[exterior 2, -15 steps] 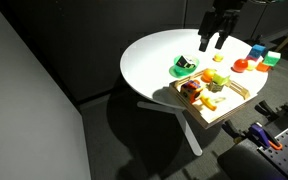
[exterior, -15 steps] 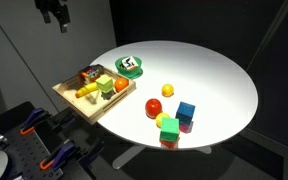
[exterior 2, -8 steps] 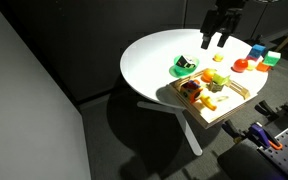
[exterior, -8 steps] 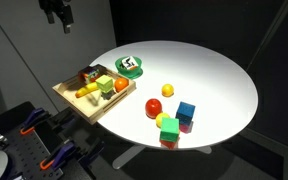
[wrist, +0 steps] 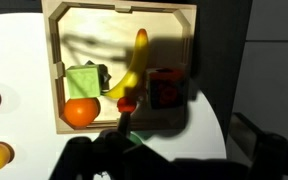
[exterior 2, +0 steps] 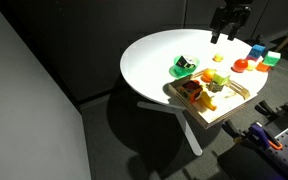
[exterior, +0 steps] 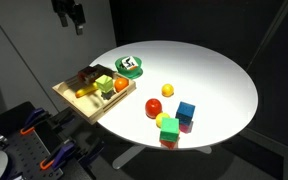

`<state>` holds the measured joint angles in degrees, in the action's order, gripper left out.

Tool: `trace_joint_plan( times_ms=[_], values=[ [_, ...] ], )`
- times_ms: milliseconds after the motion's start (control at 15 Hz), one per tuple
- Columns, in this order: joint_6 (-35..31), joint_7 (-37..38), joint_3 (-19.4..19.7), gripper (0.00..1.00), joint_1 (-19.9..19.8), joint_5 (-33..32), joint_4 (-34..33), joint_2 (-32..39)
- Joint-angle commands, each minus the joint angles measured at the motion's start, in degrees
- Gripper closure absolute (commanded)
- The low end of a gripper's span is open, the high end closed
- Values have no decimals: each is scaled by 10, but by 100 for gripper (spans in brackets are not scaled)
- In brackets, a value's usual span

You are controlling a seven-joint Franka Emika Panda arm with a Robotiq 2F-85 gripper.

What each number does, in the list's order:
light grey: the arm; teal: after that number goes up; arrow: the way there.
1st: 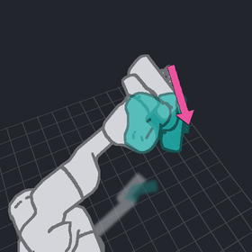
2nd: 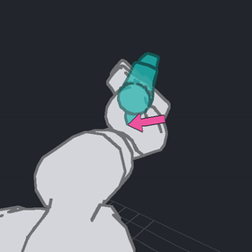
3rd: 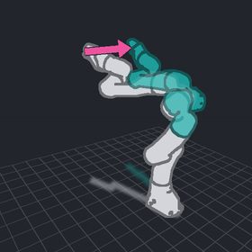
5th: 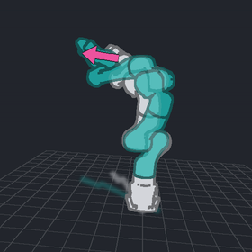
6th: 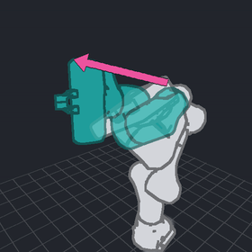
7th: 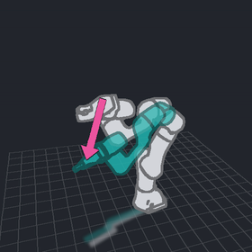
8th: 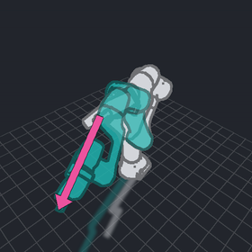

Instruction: Put the big red apple on top of the two stacked toy blocks in the box

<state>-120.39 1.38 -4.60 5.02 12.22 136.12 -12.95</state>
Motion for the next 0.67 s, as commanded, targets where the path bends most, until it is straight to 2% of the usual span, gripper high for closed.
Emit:
trace_joint_plan(
  times_ms=[0, 600],
  values=[
    [-11, 34, 5, 0, -19, -42, -14, 14],
    [-70, 61, 39, 0, -64, -96, -5, 39]
  ],
)
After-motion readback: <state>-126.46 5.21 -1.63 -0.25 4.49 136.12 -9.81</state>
